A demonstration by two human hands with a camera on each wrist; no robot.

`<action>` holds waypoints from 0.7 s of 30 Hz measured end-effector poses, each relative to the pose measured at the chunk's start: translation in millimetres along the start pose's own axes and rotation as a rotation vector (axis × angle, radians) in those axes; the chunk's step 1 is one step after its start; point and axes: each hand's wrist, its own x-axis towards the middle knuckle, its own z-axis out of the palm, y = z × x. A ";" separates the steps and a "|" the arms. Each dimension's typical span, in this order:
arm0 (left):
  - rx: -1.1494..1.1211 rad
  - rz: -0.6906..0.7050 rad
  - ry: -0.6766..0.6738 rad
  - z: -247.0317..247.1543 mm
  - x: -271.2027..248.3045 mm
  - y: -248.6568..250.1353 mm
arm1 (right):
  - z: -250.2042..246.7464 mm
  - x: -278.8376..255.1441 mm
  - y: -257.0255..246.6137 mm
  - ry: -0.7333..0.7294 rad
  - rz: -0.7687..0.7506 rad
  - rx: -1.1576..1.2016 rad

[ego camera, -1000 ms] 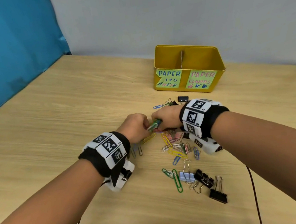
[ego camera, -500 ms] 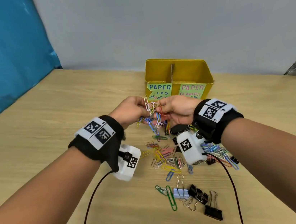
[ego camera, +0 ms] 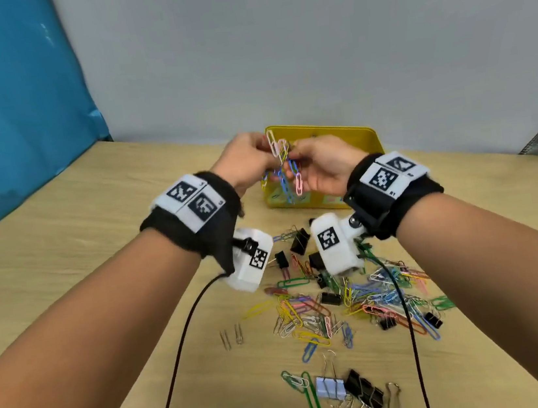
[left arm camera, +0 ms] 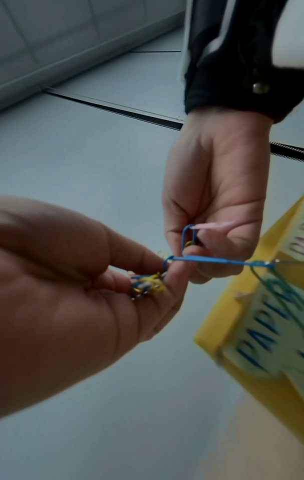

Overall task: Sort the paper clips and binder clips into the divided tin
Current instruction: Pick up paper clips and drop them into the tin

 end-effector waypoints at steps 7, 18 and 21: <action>0.203 0.115 0.247 9.7 58.5 25.9 | -3.2 38.5 -37.4 0.279 -0.210 -0.087; 0.612 0.112 0.229 -10.2 10.6 -7.4 | -6.1 16.7 -7.7 0.422 -0.404 -0.848; 0.746 -0.027 -0.119 -10.5 -14.1 -41.3 | 6.1 -3.2 12.9 0.113 -0.174 -1.079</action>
